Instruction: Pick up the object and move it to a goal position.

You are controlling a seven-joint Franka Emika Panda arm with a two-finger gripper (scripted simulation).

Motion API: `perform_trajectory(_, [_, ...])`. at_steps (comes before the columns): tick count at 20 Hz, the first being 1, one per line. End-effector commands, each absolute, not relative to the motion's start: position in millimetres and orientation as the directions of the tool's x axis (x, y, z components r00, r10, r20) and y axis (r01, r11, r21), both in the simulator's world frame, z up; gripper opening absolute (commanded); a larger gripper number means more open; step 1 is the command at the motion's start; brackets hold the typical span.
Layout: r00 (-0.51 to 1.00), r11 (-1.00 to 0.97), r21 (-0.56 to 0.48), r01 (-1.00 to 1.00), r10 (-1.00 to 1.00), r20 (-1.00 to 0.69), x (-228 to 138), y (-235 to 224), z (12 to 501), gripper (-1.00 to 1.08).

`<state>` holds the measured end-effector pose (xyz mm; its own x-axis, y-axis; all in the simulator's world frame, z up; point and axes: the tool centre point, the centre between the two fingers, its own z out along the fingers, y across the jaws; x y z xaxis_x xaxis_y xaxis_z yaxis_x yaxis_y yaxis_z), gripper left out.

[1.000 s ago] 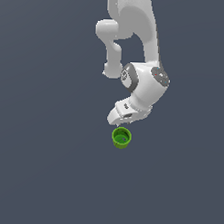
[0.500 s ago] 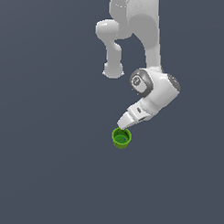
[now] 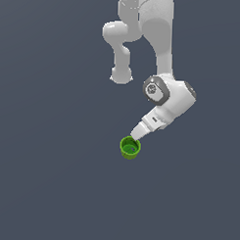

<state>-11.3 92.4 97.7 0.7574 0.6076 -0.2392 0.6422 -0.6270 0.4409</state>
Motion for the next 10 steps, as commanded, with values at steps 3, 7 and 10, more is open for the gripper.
perform_trajectory(3, [0.757,-0.627,0.441,0.642,0.608,-0.239,-11.0,91.4,96.3,0.28])
perform_trajectory(7, [0.756,-0.625,0.442,0.644,0.609,-0.24,-9.6,85.1,84.7,0.28])
perform_trajectory(10, [0.755,-0.623,0.442,0.645,0.61,-0.241,-8.6,79.5,74.9,0.28])
